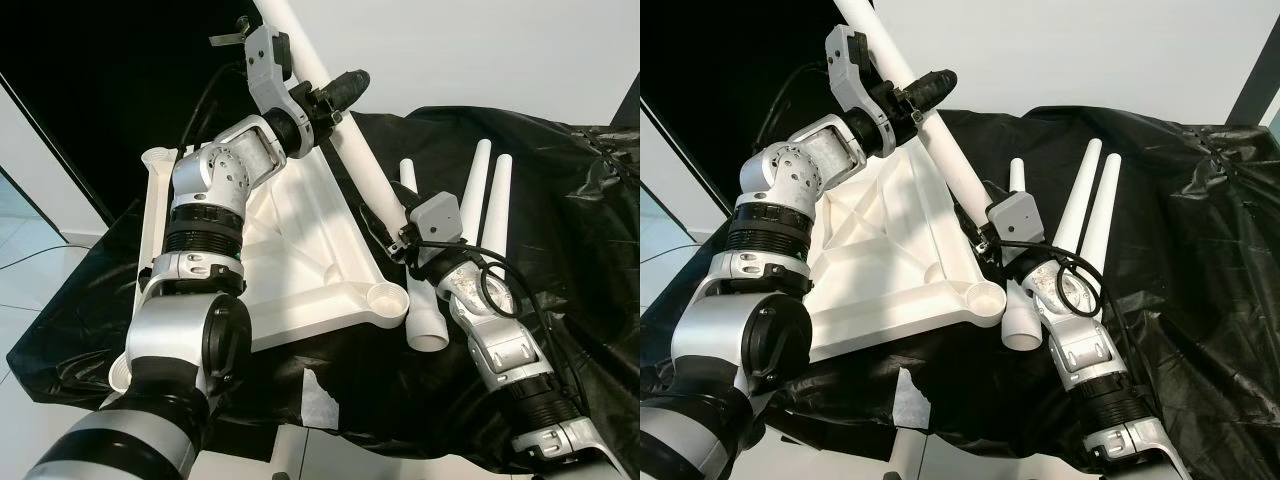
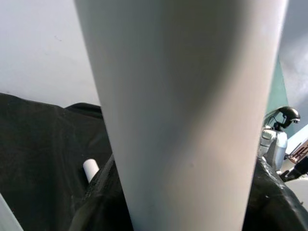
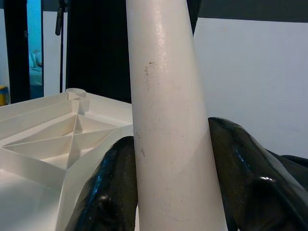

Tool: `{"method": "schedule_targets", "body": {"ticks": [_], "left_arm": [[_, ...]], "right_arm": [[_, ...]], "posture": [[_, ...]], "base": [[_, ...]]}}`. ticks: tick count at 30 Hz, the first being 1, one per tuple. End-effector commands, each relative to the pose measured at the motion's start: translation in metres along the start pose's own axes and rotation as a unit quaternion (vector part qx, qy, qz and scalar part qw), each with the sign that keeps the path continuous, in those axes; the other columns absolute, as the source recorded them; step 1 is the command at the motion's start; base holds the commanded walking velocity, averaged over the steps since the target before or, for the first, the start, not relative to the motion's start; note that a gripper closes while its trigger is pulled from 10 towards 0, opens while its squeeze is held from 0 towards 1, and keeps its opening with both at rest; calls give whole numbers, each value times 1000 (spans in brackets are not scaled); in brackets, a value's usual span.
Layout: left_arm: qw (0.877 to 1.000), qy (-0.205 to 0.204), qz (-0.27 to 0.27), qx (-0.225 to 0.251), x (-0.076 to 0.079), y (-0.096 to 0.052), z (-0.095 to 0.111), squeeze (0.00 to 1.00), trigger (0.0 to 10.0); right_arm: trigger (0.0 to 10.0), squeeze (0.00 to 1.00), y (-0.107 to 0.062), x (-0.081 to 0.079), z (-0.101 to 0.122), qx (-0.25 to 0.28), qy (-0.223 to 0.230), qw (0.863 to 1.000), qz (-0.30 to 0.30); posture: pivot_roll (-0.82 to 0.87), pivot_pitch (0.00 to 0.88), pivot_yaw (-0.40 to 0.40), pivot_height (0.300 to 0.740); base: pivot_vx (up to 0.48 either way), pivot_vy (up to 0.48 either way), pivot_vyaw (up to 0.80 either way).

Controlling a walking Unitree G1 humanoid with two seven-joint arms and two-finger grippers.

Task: Building children table

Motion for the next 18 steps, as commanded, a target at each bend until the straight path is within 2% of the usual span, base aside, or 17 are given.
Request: {"method": "schedule_targets", "body": {"ticks": [1,2,3,4,5,6,7,8,9,13,14,15,16,17,18], "left_arm": [[1000,15,-12,10,9,4,10,0,0],[999,26,-16,17,12,5,14,0,0],[999,26,-16,17,12,5,14,0,0],[998,41,-26,29,20,5,19,0,5922],[998,41,-26,29,20,5,19,0,5922],[997,53,-34,45,25,4,22,0,5176],[995,67,-46,61,31,3,26,0,9020],[993,78,-54,67,36,2,27,0,9020],[992,92,-58,71,40,1,27,0,10000],[986,127,-70,85,53,-1,27,0,10000],[986,127,-70,85,53,-1,27,0,10000],[982,146,-76,87,59,-1,25,0,10000],[982,146,-76,87,59,-1,25,0,10000],[978,170,-81,91,66,-2,23,0,10000],[978,170,-81,91,66,-2,23,0,10000]], "right_arm": [[10000,0,3,-1,1,1,-2,1000,8],[10000,1000,5,0,1,-1,4,1000,6],[10000,1000,5,0,1,-1,4,1000,6],[10000,1000,7,1,1,-4,13,1000,-1],[10000,1000,7,1,1,-4,13,1000,-1],[10000,1000,10,2,1,-9,26,1000,-8],[10000,820,12,2,1,-17,44,999,-16],[10000,820,14,3,0,-25,55,998,-19],[10000,0,15,4,-1,-33,60,997,-26],[10000,0,20,5,1,-41,79,995,-35],[10000,0,20,5,1,-41,79,995,-35],[10000,0,22,6,1,-45,81,995,-37],[10000,0,22,6,1,-45,81,995,-37],[10000,0,24,7,1,-52,80,995,-41],[10000,0,24,7,1,-52,80,995,-41]], "posture": [[-23,0,61,740],[-21,0,59,740],[-21,0,59,740],[-21,0,59,740],[-21,0,59,740],[-22,0,60,740],[-25,0,59,740],[-25,0,59,740],[-25,0,60,740],[-25,0,60,740],[-25,0,60,740],[-25,0,59,740],[-25,0,59,740],[-24,0,59,740],[-24,0,59,740]], "base": [[0,0,0],[0,0,0],[0,0,0],[0,0,0],[0,0,0],[0,0,0],[0,0,0],[0,0,0],[0,0,0],[0,0,0],[0,0,0],[0,0,0],[0,0,0],[0,0,0],[0,0,0]]}}
Point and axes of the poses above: a point about 5 cm out from each wrist's last joint towards the gripper, its own y axis pointing out of the wrist towards the gripper, its own z axis along the axis of the wrist's last joint, x = y × z, the point moved 1 cm from there along y, pointing out of the wrist towards the gripper, and after that the axes turned 11 degrees about y, right-handed, at the moved point
